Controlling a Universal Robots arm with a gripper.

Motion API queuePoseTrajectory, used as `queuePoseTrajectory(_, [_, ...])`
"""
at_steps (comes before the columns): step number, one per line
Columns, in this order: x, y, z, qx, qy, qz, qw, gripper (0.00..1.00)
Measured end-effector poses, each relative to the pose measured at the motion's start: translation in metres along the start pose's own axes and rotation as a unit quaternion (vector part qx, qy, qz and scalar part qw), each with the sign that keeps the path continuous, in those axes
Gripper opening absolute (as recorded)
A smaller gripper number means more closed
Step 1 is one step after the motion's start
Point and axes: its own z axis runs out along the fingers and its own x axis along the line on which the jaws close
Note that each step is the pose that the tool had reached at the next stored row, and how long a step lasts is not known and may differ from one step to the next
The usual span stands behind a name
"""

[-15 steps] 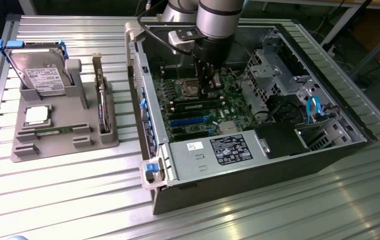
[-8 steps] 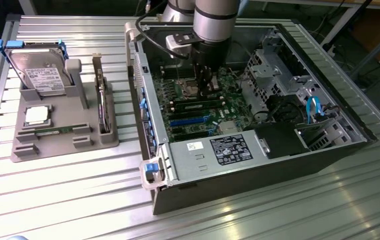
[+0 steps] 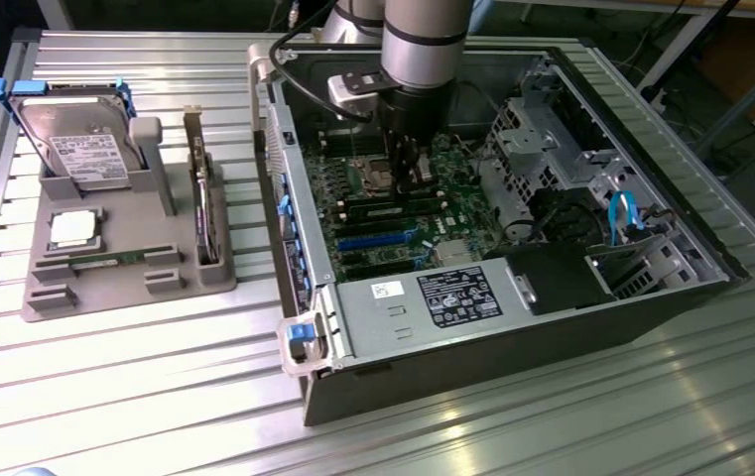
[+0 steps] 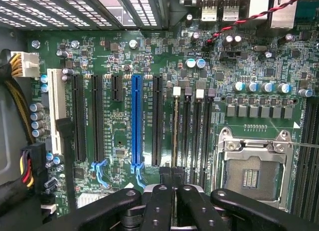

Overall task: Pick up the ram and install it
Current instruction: 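Press down the ram until it locks into place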

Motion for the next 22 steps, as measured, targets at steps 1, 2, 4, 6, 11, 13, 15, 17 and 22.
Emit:
queuePoseTrajectory(1, [0.0, 0.0, 0.0002, -0.0001, 0.0, 0.0, 1.0, 0.11])
queuePoseTrajectory(2, [0.0, 0.0, 0.0004, -0.0005, -0.0001, 0.0, 1.0, 0.11])
queuePoseTrajectory(4, [0.0, -0.0002, 0.0012, -0.0047, -0.0002, 0.0, 1.0, 0.11])
queuePoseTrajectory(6, [0.0, -0.0002, 0.0021, -0.0088, -0.0001, 0.0, 1.0, 0.11])
queuePoseTrajectory(11, [-0.001, 0.0001, 0.0057, -0.0089, -0.0002, 0.0, 1.0, 0.11])
queuePoseTrajectory(13, [-0.001, 0.0005, 0.0087, -0.009, 0.0, 0.0, 1.0, 0.11])
queuePoseTrajectory(15, [-0.001, 0.0006, 0.0103, -0.009, 0.0, 0.0, 1.0, 0.11])
queuePoseTrajectory(17, [-0.001, 0.0007, 0.0112, -0.0089, -0.0001, 0.0, 1.0, 0.11])
queuePoseTrajectory(22, [-0.001, 0.0002, 0.0124, -0.0101, -0.0002, 0.0, 0.9999, 0.11])
